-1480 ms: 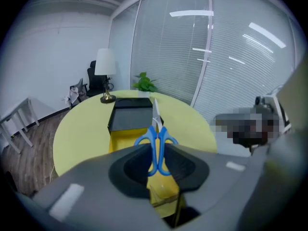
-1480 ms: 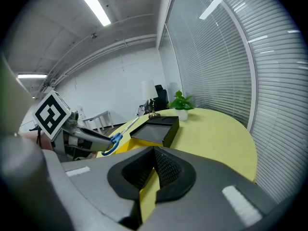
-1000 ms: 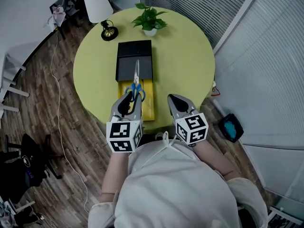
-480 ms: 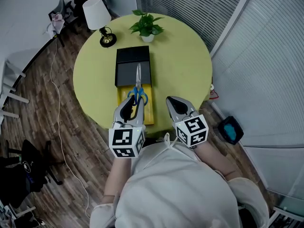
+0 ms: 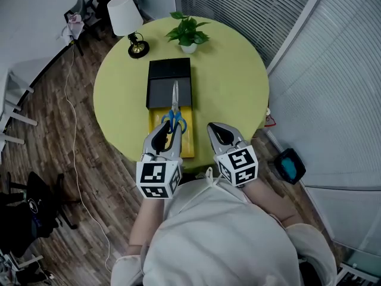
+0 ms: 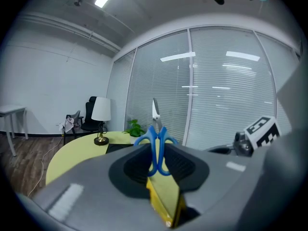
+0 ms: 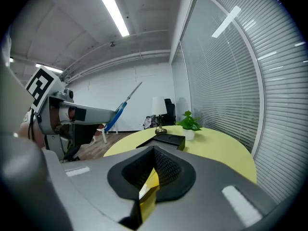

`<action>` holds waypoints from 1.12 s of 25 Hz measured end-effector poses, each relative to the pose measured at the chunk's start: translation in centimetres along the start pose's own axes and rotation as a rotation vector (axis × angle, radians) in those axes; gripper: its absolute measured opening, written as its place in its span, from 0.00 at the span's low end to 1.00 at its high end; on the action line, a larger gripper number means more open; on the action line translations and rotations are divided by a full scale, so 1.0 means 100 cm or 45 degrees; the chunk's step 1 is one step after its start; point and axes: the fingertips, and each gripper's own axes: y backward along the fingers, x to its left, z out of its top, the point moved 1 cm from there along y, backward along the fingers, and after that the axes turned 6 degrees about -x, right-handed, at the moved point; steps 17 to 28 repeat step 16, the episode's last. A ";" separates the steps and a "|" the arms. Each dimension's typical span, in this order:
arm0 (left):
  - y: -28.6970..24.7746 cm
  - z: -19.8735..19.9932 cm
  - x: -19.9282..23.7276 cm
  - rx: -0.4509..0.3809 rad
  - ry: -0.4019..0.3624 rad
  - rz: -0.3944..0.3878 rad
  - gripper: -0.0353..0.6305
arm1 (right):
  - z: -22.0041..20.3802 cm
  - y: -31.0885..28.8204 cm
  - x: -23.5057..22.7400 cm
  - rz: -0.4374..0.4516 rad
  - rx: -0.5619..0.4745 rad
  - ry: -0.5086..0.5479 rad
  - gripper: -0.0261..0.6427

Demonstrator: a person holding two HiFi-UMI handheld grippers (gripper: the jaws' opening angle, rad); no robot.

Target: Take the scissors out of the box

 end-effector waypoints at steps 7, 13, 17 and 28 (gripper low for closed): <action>-0.002 -0.004 0.006 -0.005 0.029 0.009 0.19 | 0.004 -0.001 0.000 0.011 -0.015 0.010 0.04; -0.009 -0.012 0.005 0.014 0.037 0.015 0.19 | 0.006 -0.003 -0.007 0.004 -0.031 -0.004 0.04; -0.011 -0.014 0.002 0.021 0.035 0.019 0.19 | 0.006 -0.002 -0.011 -0.001 -0.030 -0.006 0.04; -0.011 -0.014 0.002 0.021 0.035 0.019 0.19 | 0.006 -0.002 -0.011 -0.001 -0.030 -0.006 0.04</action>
